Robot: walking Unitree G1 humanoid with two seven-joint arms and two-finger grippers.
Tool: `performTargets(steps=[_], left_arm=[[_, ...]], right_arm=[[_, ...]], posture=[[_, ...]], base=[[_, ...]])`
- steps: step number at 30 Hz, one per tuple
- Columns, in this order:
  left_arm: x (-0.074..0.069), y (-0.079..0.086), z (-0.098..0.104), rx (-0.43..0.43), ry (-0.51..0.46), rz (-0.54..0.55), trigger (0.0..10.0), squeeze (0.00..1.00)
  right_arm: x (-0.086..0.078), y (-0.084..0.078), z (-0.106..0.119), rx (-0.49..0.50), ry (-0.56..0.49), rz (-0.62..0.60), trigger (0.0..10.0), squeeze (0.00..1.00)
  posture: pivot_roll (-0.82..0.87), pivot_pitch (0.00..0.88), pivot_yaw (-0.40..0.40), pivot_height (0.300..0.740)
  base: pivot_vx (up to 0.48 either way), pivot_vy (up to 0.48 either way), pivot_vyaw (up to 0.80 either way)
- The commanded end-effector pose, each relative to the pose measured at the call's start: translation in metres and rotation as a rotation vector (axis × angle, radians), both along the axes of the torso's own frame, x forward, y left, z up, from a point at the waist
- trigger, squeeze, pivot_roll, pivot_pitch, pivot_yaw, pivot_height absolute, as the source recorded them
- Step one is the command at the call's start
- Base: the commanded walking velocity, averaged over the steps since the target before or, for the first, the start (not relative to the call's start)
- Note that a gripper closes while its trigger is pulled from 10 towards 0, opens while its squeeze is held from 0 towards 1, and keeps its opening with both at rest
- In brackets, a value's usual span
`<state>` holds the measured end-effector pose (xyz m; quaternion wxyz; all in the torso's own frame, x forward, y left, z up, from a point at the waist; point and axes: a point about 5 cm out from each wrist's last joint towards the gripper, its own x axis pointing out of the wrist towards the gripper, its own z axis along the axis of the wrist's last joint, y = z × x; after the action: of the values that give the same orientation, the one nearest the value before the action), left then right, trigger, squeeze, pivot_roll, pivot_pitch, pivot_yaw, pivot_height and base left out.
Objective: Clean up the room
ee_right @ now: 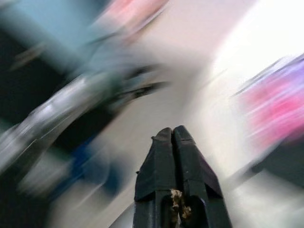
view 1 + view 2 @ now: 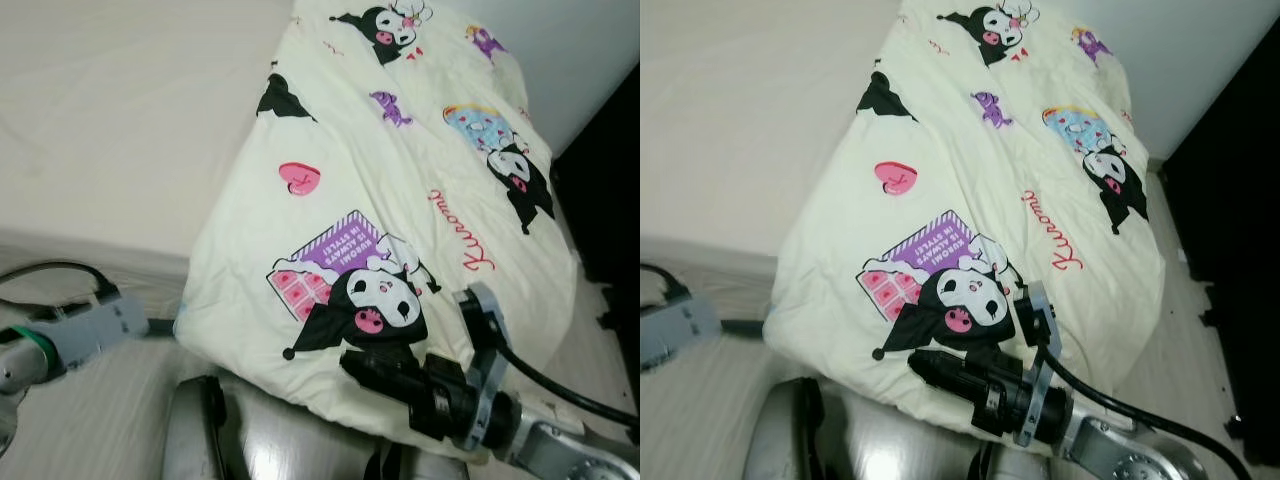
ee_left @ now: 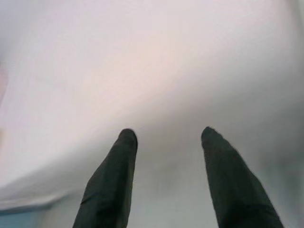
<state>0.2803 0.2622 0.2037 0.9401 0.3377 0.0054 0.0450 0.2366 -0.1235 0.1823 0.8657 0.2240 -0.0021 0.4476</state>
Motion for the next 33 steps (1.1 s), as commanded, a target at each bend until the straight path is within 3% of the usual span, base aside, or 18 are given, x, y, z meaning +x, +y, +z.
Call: performTargets(steps=[1, 2, 4, 5, 7, 8, 9, 11, 12, 14, 21, 22, 23, 24, 25, 33], left_arm=[[-0.003, -0.018, 0.024, -0.300, -0.192, -0.016, 10.0, 0.00], [-0.003, -0.018, 0.024, -0.300, -0.192, -0.016, 10.0, 0.00], [-0.001, -0.046, 0.035, -0.469, -0.261, -0.093, 10.0, 0.00], [-0.001, -0.046, 0.035, -0.469, -0.261, -0.093, 10.0, 0.00], [0.001, -0.078, 0.038, -0.379, -0.283, -0.213, 10.0, 0.00], [0.001, -0.078, 0.038, -0.379, -0.283, -0.213, 10.0, 0.00], [0.003, -0.094, 0.037, -0.357, -0.284, -0.274, 10.0, 0.00], [0.006, -0.117, 0.033, -0.406, -0.275, -0.343, 10.0, 0.00], [0.006, -0.117, 0.033, -0.406, -0.275, -0.343, 10.0, 0.00], [0.010, -0.127, 0.025, -0.491, -0.237, -0.360, 10.0, 0.00], [0.013, -0.124, 0.009, -0.545, -0.167, -0.333, 10.0, 0.00], [0.014, -0.122, -0.008, -0.547, -0.097, -0.315, 10.0, 0.00], [0.014, -0.122, -0.008, -0.547, -0.097, -0.315, 10.0, 0.00], [0.013, -0.122, -0.012, -0.544, -0.081, -0.311, 10.0, 0.00], [0.014, -0.121, -0.018, -0.489, -0.070, -0.316, 10.0, 0.00], [0.017, -0.117, -0.022, -0.466, -0.077, -0.302, 10.0, 0.00]], right_arm=[[0.013, -0.011, 0.002, -0.084, -0.084, -0.221, 10.0, 0.00], [0.013, -0.011, 0.002, -0.084, -0.084, -0.221, 10.0, 0.00], [0.023, -0.011, 0.010, -0.117, -0.172, -0.336, 10.0, 0.00], [0.023, -0.011, 0.010, -0.117, -0.172, -0.336, 10.0, 0.00], [0.030, -0.010, 0.015, -0.162, -0.243, -0.436, 10.0, 0.00], [0.030, -0.010, 0.015, -0.162, -0.243, -0.436, 10.0, 0.00], [0.033, -0.009, 0.016, -0.200, -0.272, -0.481, 10.0, 0.00], [0.039, -0.010, 0.015, -0.214, -0.292, -0.599, 10.0, 0.00], [0.039, -0.010, 0.015, -0.214, -0.292, -0.599, 10.0, 0.00], [0.045, -0.008, 0.009, -0.259, -0.329, -0.678, 10.0, 0.00], [0.050, -0.009, 0.005, -0.235, -0.328, -0.728, 10.0, 0.00], [0.053, -0.006, 0.003, -0.239, -0.353, -0.748, 10.0, 0.00], [0.053, -0.006, 0.003, -0.239, -0.353, -0.748, 10.0, 0.00], [0.053, -0.005, 0.003, -0.240, -0.359, -0.751, 10.0, 0.00], [0.052, -0.002, 0.002, -0.234, -0.367, -0.755, 10.0, 0.00], [0.051, -0.001, -0.002, -0.231, -0.379, -0.776, 10.0, 0.00]], posture=[[0.18, 0.179, -0.035, 0.480], [0.18, 0.179, -0.035, 0.480], [0.18, 0.179, -0.035, 0.480], [0.18, 0.179, -0.035, 0.480], [0.17, 0.159, -0.045, 0.480], [0.17, 0.159, -0.045, 0.480], [0.17, 0.159, -0.045, 0.485], [0.15, 0.141, -0.045, 0.495], [0.15, 0.141, -0.045, 0.495], [0.14, 0.130, -0.042, 0.510], [0.14, 0.117, -0.040, 0.534], [0.13, 0.109, -0.034, 0.549], [0.13, 0.109, -0.034, 0.549], [0.13, 0.109, -0.034, 0.554], [0.12, 0.100, -0.030, 0.564], [0.11, 0.093, -0.027, 0.598]], base=[[0.000, 0.000, 0.00], [0.000, 0.000, 0.00], [0.000, 0.000, 0.00], [0.000, 0.000, 0.00], [0.000, 0.000, 0.00], [0.000, 0.000, 0.00], [0.000, 0.000, 0.00], [0.000, 0.000, 0.00], [0.000, 0.000, 0.00], [0.000, 0.000, 0.00], [0.000, 0.000, 0.00], [0.000, 0.000, 0.00], [0.000, 0.000, 0.00], [0.000, 0.000, 0.00], [0.000, 0.000, 0.00], [0.000, 0.000, 0.00]])
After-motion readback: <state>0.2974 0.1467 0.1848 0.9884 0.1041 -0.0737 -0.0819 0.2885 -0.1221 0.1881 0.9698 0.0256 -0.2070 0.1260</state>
